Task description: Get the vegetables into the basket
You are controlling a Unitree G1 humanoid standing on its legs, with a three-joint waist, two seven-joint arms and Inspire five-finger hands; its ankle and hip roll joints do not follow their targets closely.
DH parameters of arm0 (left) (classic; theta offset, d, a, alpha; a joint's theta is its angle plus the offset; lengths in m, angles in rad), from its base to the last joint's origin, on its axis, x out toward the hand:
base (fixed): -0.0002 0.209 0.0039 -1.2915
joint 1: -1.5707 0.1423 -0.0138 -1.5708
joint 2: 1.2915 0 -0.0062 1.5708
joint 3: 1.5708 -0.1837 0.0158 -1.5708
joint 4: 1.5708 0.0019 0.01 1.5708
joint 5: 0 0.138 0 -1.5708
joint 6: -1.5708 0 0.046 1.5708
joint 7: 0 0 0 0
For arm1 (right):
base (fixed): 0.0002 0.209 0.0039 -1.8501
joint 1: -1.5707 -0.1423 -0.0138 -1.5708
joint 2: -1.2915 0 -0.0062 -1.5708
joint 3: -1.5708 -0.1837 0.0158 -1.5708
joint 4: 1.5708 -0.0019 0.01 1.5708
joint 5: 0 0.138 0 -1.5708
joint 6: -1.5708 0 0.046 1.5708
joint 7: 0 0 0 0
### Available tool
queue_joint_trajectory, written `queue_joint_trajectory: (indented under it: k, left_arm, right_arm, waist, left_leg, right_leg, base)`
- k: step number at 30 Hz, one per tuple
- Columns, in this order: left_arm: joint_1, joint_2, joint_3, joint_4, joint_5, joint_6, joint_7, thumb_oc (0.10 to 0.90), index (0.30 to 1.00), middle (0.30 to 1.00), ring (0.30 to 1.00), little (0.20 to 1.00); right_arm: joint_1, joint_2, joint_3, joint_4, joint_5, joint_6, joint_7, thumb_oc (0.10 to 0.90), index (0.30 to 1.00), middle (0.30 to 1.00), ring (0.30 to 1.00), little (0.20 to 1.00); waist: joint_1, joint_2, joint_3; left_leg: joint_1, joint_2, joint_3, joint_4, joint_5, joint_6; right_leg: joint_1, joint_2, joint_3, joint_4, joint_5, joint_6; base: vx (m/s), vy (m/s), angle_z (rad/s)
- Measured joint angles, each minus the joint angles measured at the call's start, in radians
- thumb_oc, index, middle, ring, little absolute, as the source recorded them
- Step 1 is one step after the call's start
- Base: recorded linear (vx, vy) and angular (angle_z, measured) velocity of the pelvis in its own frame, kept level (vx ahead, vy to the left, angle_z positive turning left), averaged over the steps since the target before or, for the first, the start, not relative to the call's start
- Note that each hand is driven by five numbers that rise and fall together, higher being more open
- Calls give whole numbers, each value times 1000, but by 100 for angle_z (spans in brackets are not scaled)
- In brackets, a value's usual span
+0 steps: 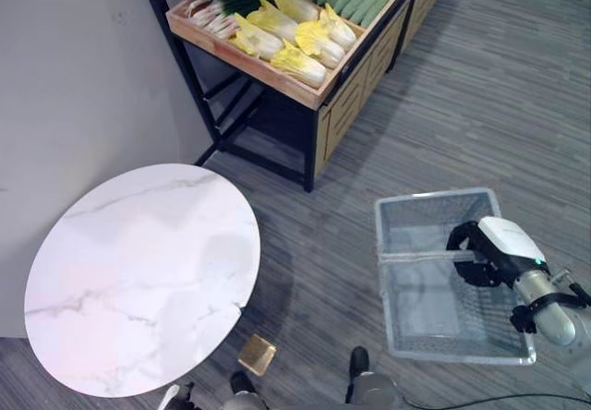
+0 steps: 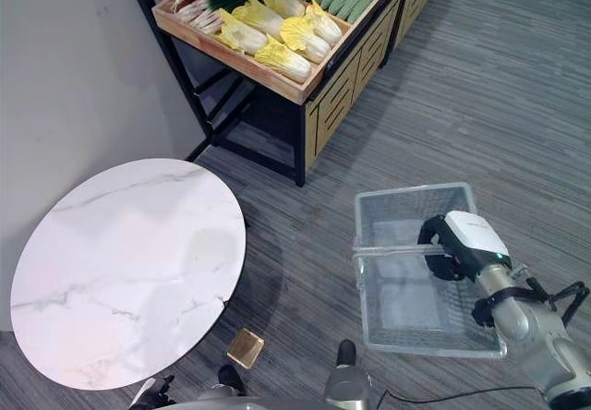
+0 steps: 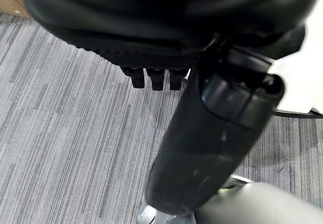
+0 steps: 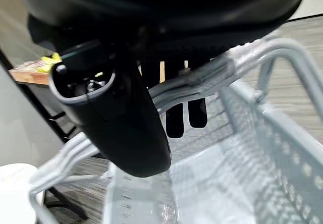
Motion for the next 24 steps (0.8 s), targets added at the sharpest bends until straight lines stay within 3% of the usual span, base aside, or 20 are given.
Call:
queue_joint_trajectory:
  k: [1, 3, 4, 5, 7, 8, 9, 11, 12, 13, 15, 16, 17, 18, 20, 21, 24]
  left_arm:
    - [0, -3, 2, -1, -3, -1, -2, 900, 1000, 1000, 1000, 1000]
    - [-2, -1, 13, -4, -28, -5, 2, 900, 1000, 1000, 1000, 1000]
    - [-2, -7, 19, -2, -44, -10, 9, 900, 1000, 1000, 1000, 1000]
    - [-2, -17, 30, -1, -52, -13, 9, 900, 1000, 1000, 1000, 1000]
    - [-8, -37, 40, 0, -65, -23, 19, 900, 1000, 1000, 1000, 1000]
    - [-14, -43, 40, -4, -69, -34, 22, 900, 1000, 1000, 1000, 1000]
    - [-17, -45, 39, -4, -68, -37, 19, 900, 1000, 1000, 1000, 1000]
    - [-25, -50, 41, -10, -68, -36, 20, 900, 1000, 1000, 1000, 1000]
    - [-28, -45, 39, -25, -68, -36, 22, 900, 1000, 1000, 1000, 1000]
    - [-28, -29, 38, -26, -67, -36, 22, 900, 1000, 1000, 1000, 1000]
    - [-34, -19, 28, -19, -67, -34, 20, 900, 1000, 1000, 1000, 1000]
    - [-34, -19, 28, -18, -66, -34, 19, 900, 1000, 1000, 1000, 1000]
    - [-29, -25, 27, -18, -66, -36, 18, 900, 1000, 1000, 1000, 1000]
    - [-29, -30, 27, -8, -65, -35, 17, 900, 1000, 1000, 1000, 1000]
    - [-30, -40, 24, 7, -65, -35, 13, 900, 1000, 1000, 1000, 1000]
    - [-29, -39, 22, 11, -61, -35, 12, 900, 1000, 1000, 1000, 1000]
    - [-44, -22, 8, -3, -58, -39, 13, 900, 1000, 1000, 1000, 1000]
  right_arm:
    - [-6, -5, -4, 1, 0, 0, -2, 400, 300, 300, 300, 300]
    - [-38, -14, 4, 1, 1, -11, -2, 400, 300, 300, 300, 300]
    - [-95, -24, 22, 13, 4, -13, -4, 400, 300, 300, 300, 300]
    - [-119, -27, 22, 16, 5, -13, -5, 400, 300, 300, 300, 300]
    - [-155, -30, 29, 33, 5, -12, -9, 400, 300, 300, 300, 300]
    - [-152, -34, 33, 33, 6, -13, -9, 400, 300, 300, 300, 300]
    - [-150, -36, 38, 33, 7, -14, -9, 400, 300, 300, 300, 300]
    - [-147, -13, 45, 29, 9, -20, -10, 400, 300, 300, 300, 300]
    - [-137, 0, 51, 25, 10, -33, -9, 400, 300, 300, 300, 300]
    - [-115, 10, 59, 18, 10, -38, -9, 400, 300, 300, 300, 300]
    - [-115, 19, 76, 31, 9, -42, -9, 400, 300, 300, 300, 300]
    - [-123, 24, 84, 37, 8, -42, -8, 400, 300, 300, 300, 300]
    - [-120, 25, 88, 36, 7, -43, -6, 400, 300, 300, 300, 300]
    - [-119, 27, 88, 37, 7, -43, -5, 400, 300, 300, 300, 300]
    - [-119, 26, 81, 37, 7, -42, -5, 400, 300, 300, 300, 300]
    - [-120, 31, 76, 39, 8, -39, -6, 400, 300, 300, 300, 300]
    - [-110, 50, 78, 45, 8, -36, -3, 400, 300, 300, 300, 300]
  waist:
    - [5, 3, 0]
    - [40, -9, 6]
    - [66, -34, 15]
    - [62, -34, 15]
    - [60, -30, 14]
    - [57, -20, 15]
    - [52, -7, 16]
    - [90, -8, 17]
    - [92, -8, 27]
    - [81, -28, 28]
    - [85, -41, 43]
    - [105, -51, 54]
    - [131, -61, 62]
    - [132, -65, 66]
    - [108, -44, 60]
    - [106, -39, 64]
    - [90, -67, 78]
  left_leg:
    - [1, 4, -30, 28, 12, -12]
    - [-26, 6, -172, 129, 21, -23]
    - [-49, -67, -378, 139, -66, -67]
    - [-54, -110, -441, 103, -110, -75]
    - [-69, -192, -538, 17, -123, -64]
    - [-111, -224, -545, -12, -125, -33]
    - [-140, -226, -545, -14, -155, -5]
    - [-157, -218, -562, -4, -144, 5]
    - [-147, -201, -545, -18, -136, 2]
    - [-137, -208, -549, -27, -120, -10]
    - [-119, -229, -559, -12, -99, 26]
    - [-119, -247, -598, 40, -101, 34]
    - [-124, -264, -600, 118, -121, 7]
    - [-139, -277, -621, 156, -157, 7]
    - [-132, -277, -631, 82, -161, 15]
    - [-121, -269, -622, 47, -126, 52]
    - [-84, -296, -576, 7, -105, 53]
  right_leg:
    - [-14, 9, 31, -1, 4, -13]
    - [-43, 7, 104, 11, 12, -40]
    - [-51, -6, 194, -15, 47, -76]
    - [-50, -15, 217, -40, 63, -77]
    - [-55, -20, 262, -70, 81, -68]
    - [-60, 4, 259, -87, 85, -62]
    - [-68, 25, 258, -97, 85, -61]
    - [-94, 53, 273, -85, 71, -44]
    - [-128, 71, 235, 9, 33, -36]
    - [-114, 71, 210, 56, 10, -30]
    - [-67, 68, 242, -7, 15, -44]
    - [-47, 62, 283, -30, 35, -53]
    - [-20, 50, 332, -58, 50, -49]
    - [4, 33, 343, -78, 54, -51]
    - [14, 36, 349, -88, 48, -46]
    - [15, 40, 359, -87, 48, -37]
    - [9, 23, 396, -83, 50, -23]
  base:
    - [-55, -181, -67]
    - [-9, -108, -120]
    - [127, -105, -130]
    - [134, -108, -116]
    - [154, -23, -74]
    - [211, 5, -70]
    - [160, 6, -73]
    - [103, 2, -90]
    - [108, 11, -66]
    - [204, 111, -41]
    - [169, 132, -35]
    - [119, 186, -83]
    - [156, 272, -89]
    - [136, 268, -75]
    - [59, 151, -26]
    - [52, 159, -26]
    - [55, 249, -33]
